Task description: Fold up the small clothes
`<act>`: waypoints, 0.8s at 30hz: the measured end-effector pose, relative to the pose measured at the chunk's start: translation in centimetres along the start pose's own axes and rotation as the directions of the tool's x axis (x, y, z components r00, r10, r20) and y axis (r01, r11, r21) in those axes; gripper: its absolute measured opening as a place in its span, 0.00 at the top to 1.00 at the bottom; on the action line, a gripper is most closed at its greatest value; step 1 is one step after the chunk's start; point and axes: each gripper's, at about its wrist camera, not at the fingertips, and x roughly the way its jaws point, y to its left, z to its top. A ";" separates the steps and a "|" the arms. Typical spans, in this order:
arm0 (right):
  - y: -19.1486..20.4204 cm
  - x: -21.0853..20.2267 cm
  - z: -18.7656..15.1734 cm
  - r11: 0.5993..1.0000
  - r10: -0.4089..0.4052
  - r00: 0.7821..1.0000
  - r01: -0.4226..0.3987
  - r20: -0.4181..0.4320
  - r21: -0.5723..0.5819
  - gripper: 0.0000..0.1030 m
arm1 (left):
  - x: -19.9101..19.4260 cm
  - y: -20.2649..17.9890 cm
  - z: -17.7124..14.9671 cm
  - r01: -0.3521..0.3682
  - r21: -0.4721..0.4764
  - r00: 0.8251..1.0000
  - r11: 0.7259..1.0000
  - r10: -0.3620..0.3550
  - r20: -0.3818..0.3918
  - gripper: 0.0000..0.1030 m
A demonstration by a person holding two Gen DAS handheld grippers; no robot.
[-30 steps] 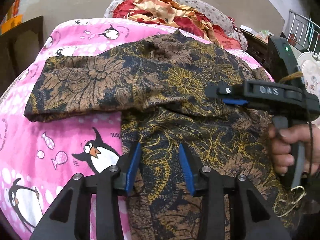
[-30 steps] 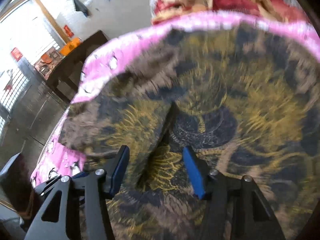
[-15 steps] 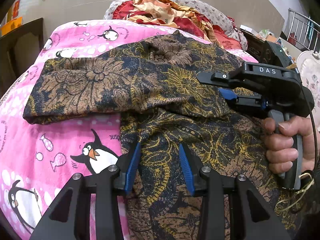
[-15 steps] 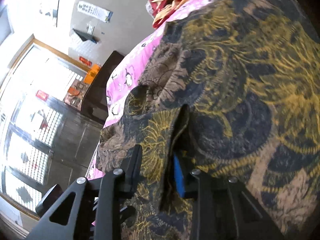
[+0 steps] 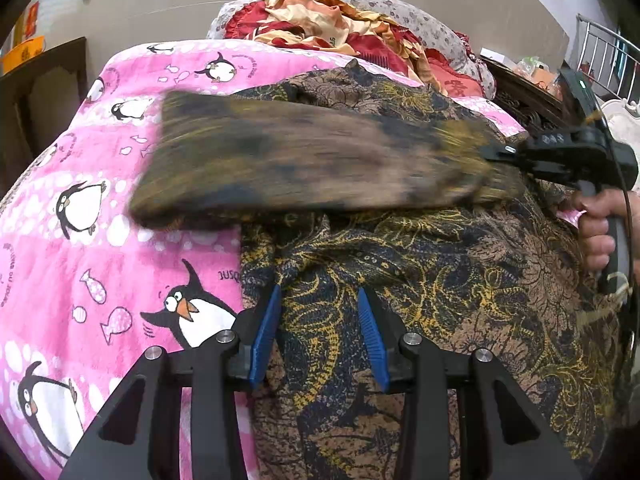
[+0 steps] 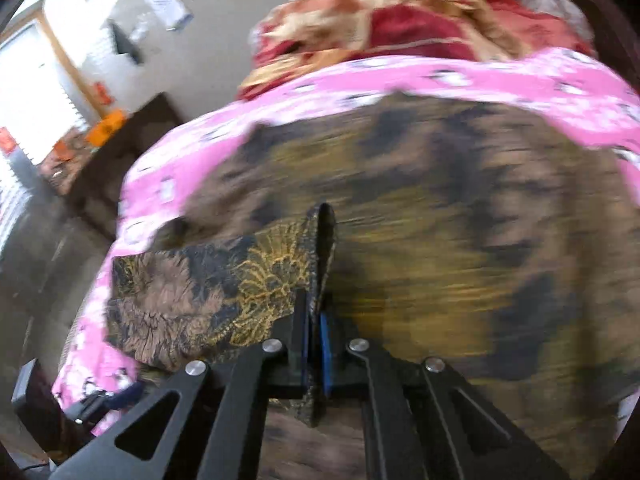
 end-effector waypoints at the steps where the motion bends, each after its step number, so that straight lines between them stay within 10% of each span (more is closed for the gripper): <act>1: -1.5 -0.6 0.1 0.999 -0.037 0.999 0.037 0.002 0.012 0.96 | 0.0 0.0 0.0 0.000 0.000 1.000 1.000 0.000 0.000 0.81; 8: -11.2 -3.9 -0.5 0.977 -0.169 0.984 0.175 -0.060 0.125 0.96 | 0.0 -0.1 0.1 -0.001 0.001 1.000 1.000 0.001 -0.001 0.81; 24: -13.3 -5.4 -0.9 0.952 -0.286 0.955 0.293 -0.077 0.085 0.93 | -1.1 0.1 1.1 0.001 -0.025 1.000 1.000 -0.001 -0.009 0.80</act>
